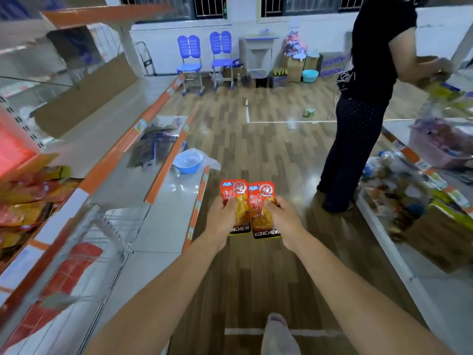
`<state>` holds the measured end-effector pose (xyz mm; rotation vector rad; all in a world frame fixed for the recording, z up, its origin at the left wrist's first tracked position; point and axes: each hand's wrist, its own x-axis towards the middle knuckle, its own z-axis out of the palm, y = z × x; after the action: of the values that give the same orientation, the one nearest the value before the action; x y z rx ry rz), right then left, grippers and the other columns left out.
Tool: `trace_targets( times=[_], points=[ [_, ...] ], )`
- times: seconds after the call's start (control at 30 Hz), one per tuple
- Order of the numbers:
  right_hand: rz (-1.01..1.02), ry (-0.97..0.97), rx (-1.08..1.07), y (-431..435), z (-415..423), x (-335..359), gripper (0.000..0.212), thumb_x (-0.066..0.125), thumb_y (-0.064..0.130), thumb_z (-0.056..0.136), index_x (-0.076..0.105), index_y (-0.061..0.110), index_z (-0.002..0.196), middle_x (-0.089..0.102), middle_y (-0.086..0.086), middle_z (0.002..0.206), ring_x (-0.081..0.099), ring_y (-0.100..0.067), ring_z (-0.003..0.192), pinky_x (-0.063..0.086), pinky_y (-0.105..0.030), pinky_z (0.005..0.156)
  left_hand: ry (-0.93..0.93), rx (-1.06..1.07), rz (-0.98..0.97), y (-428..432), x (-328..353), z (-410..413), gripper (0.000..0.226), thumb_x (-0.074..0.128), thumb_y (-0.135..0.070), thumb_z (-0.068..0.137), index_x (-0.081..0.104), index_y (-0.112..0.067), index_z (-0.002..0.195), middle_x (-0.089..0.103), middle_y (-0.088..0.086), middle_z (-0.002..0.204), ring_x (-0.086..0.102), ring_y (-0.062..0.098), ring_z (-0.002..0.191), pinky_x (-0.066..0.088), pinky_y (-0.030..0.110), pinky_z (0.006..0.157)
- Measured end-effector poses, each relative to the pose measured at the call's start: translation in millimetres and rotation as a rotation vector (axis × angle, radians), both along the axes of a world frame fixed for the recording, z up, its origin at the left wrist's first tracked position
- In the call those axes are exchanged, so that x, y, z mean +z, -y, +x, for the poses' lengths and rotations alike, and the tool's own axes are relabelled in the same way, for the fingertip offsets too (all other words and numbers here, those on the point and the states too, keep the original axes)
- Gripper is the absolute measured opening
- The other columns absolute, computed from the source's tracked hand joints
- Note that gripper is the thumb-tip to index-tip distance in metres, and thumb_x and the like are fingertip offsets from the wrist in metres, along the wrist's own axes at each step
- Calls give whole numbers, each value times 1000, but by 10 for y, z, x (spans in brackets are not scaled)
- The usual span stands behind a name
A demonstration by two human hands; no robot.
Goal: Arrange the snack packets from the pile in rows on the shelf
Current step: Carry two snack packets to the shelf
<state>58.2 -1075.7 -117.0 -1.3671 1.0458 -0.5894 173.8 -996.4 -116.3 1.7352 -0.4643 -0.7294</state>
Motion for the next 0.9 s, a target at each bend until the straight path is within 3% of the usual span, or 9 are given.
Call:
trace_targets(
  times=[0.1,0.17,0.33,0.43,0.5,0.57,0.7,0.83,0.9],
  points=[
    [-3,29,19,640,337,-36,12,52,28,98,62,23,101,69,-1,101,67,-17,94,55,-34,83,14,7,14,607,-13,340,18,43,-34,101,48,-29,118,61,-8,105,60,8,93,47,26,77],
    [21,58,52,1090,569,-26,13,52,22,98,64,19,102,70,-4,102,67,-22,96,55,-39,87,-2,21,14,1030,1,567,19,44,-33,101,49,-28,118,61,-4,111,61,13,99,48,31,85],
    [67,84,86,2101,1166,-7,15,52,16,98,63,12,107,71,-8,101,68,-23,92,55,-40,86,-36,30,8,1936,66,1135,20,44,-37,100,47,-31,119,61,-12,101,61,8,94,48,26,75],
    [95,104,107,2563,1536,-8,15,52,16,97,66,19,102,72,1,92,69,-17,85,56,-34,79,-45,59,8,2346,66,1475,30,45,-37,100,50,-26,127,64,-6,109,62,8,92,49,26,75],
    [111,97,120,2814,1792,-21,14,53,19,98,66,24,96,72,5,90,69,-13,83,56,-31,75,-18,79,0,2572,59,1700,31,46,-35,100,50,-25,129,64,-7,107,63,6,89,48,21,67],
    [133,98,120,3083,2073,-54,14,52,22,98,64,24,105,71,5,94,69,-14,87,55,-31,77,11,97,-13,2823,45,1975,28,47,-34,100,51,-25,127,64,-6,107,64,7,89,48,20,64],
    [173,107,119,3688,2703,-100,23,52,24,98,60,20,119,71,2,101,69,-16,89,55,-36,85,35,121,4,3444,-18,2637,13,49,-32,99,52,-28,111,66,-2,107,66,12,90,55,29,75],
    [166,84,95,4300,3383,-33,28,53,23,97,58,17,124,69,-1,107,68,-17,89,54,-37,86,-16,135,2,4106,-4,3300,17,48,-33,99,51,-25,114,65,-1,107,66,13,90,53,30,75],
    [159,76,109,4554,3716,19,30,54,18,96,56,15,126,68,-5,113,67,-22,96,52,-43,92,-22,152,1,4389,31,3624,21,48,-31,100,51,-22,118,64,1,110,65,17,93,54,35,83]
  ],
)
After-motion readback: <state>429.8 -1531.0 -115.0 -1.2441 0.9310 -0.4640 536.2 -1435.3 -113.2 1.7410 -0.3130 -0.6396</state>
